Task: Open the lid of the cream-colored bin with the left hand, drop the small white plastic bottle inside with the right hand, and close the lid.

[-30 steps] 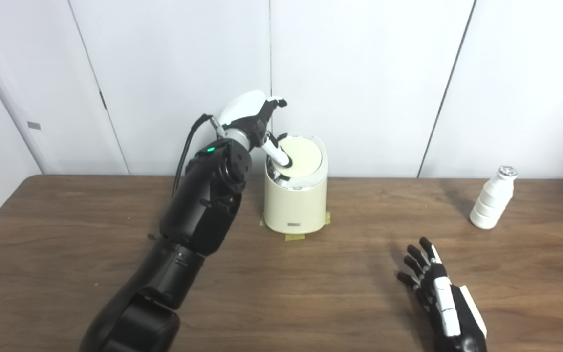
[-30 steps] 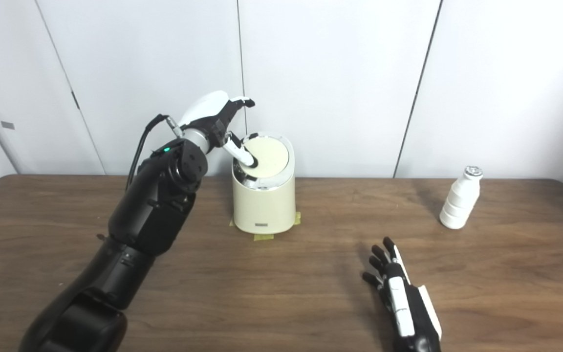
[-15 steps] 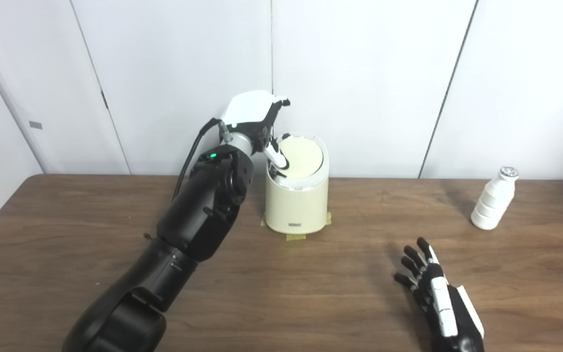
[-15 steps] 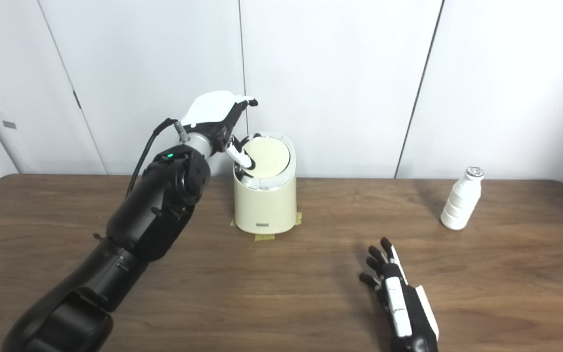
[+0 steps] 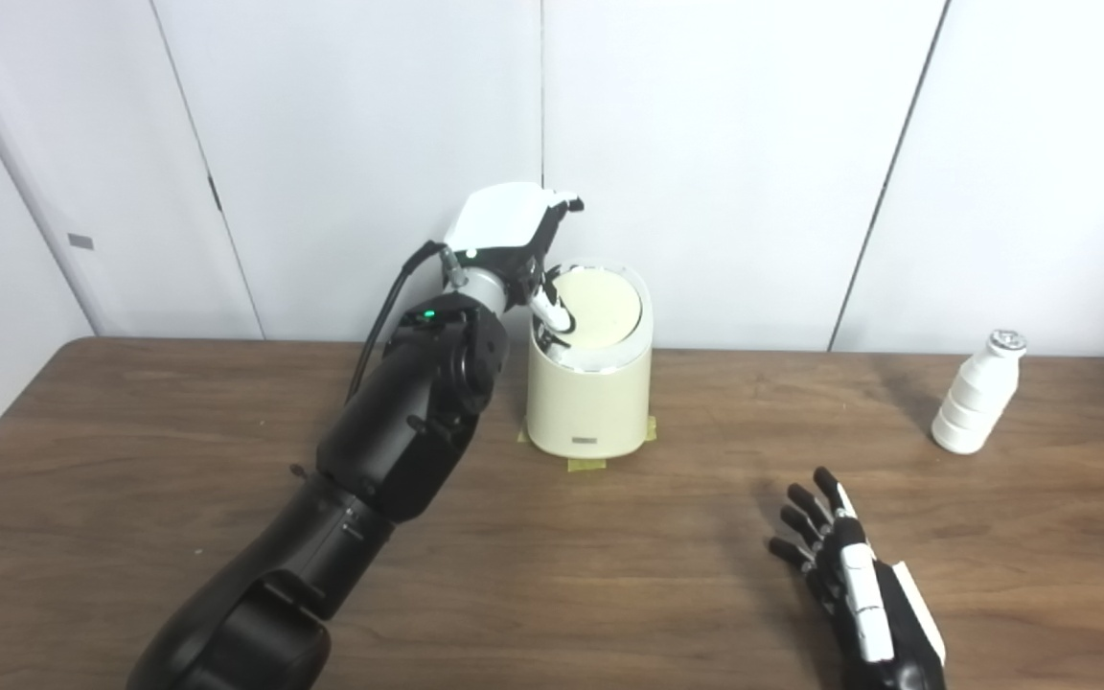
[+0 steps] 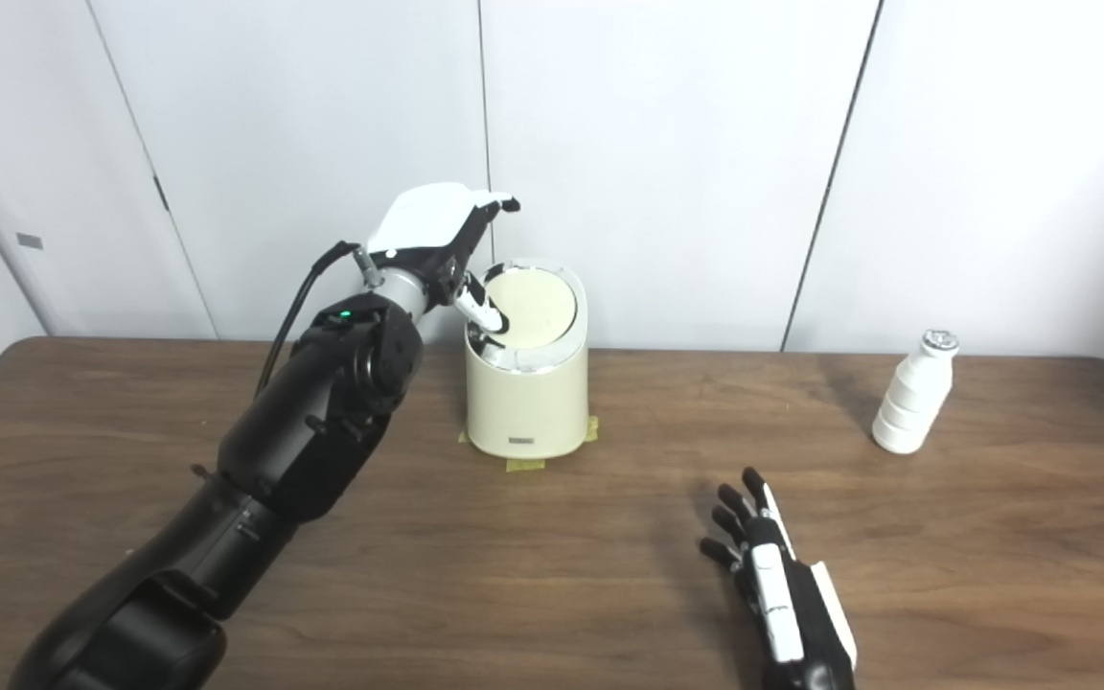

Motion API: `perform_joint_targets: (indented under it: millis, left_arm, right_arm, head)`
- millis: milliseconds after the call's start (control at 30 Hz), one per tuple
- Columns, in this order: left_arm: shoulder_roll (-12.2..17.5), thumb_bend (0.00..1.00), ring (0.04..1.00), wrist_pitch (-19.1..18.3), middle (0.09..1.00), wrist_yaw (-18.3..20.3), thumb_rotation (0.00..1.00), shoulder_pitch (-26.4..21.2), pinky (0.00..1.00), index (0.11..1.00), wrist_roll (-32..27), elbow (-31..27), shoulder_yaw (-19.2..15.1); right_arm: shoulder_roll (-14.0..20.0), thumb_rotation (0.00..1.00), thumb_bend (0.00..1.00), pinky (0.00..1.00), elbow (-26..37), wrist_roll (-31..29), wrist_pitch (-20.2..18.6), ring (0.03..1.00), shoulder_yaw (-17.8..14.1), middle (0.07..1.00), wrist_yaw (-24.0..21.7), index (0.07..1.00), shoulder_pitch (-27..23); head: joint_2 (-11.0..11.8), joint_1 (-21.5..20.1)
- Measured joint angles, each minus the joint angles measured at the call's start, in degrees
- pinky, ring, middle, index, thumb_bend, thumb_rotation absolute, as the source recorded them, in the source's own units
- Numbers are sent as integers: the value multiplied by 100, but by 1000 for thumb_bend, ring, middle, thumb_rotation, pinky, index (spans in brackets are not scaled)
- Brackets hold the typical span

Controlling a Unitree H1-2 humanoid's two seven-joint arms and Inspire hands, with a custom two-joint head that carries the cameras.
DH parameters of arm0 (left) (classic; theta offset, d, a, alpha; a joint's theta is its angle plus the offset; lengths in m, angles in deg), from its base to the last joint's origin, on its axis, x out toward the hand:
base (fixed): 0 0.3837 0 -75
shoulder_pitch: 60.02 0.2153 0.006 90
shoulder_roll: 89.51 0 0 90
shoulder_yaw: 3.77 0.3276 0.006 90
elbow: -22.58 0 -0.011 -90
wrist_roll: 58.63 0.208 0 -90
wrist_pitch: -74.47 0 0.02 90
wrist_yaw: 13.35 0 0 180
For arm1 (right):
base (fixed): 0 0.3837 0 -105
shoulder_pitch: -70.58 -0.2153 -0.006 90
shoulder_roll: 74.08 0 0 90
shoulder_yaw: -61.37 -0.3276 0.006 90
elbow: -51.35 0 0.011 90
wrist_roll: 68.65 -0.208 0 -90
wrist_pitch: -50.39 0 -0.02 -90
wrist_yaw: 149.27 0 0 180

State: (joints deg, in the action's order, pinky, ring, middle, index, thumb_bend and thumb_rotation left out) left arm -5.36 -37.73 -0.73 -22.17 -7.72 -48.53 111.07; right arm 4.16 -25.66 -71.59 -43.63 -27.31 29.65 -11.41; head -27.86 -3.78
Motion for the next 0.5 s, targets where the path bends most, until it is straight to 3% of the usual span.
perform_joint_targets:
  millis: [500]
  left_arm:
    - [-75, 922, 922, 56, 914, -147, 0, -23, 911, 908, 155, 1, 270]
  right_arm:
    - [-13, 1000, 525, 824, 147, 24, -183, 928, 66, 943, 73, 1000, 5]
  head:
    - [-70, -88]
